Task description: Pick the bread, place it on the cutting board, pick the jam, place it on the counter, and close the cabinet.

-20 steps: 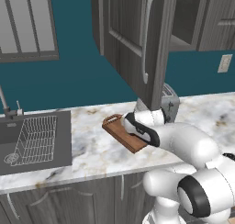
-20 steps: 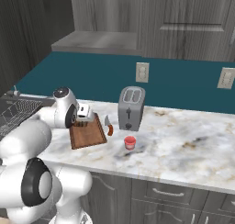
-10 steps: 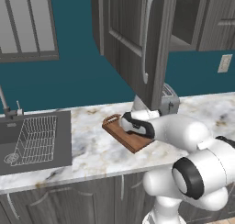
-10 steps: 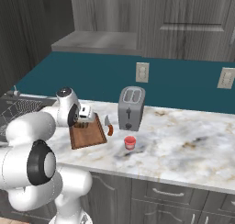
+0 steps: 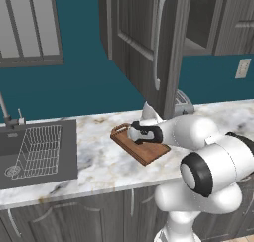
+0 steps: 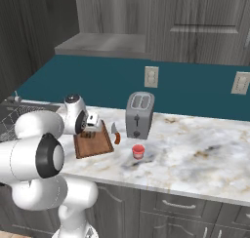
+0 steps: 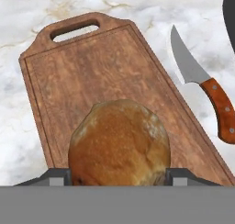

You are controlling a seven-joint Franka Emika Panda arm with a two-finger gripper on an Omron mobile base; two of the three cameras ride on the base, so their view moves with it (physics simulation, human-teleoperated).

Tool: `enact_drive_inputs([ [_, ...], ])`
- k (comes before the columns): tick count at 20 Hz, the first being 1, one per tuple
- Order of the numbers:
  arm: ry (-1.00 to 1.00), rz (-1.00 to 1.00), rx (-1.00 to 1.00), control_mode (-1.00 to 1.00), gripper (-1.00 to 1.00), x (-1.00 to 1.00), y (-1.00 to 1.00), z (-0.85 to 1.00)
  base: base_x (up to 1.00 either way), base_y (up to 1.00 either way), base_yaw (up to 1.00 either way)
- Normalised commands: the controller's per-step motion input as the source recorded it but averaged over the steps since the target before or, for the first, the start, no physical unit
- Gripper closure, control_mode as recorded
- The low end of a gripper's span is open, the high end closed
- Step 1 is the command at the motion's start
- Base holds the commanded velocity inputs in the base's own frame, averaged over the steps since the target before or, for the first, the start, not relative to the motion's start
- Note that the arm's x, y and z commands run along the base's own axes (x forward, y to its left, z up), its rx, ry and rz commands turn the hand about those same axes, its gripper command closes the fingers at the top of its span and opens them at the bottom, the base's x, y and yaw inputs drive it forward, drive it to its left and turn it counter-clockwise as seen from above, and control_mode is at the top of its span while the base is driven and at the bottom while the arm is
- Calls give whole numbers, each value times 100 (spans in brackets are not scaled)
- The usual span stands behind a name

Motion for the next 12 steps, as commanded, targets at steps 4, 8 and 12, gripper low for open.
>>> enact_drive_inputs([
  [4, 4, 0, 0, -100, 100, 10, 1, -22, 0, 0, 0],
  [8, 4, 0, 0, -100, 100, 11, 3, -25, 0, 0, 0],
  [12, 2, 0, 0, -100, 100, 12, 1, -22, 0, 0, 0],
])
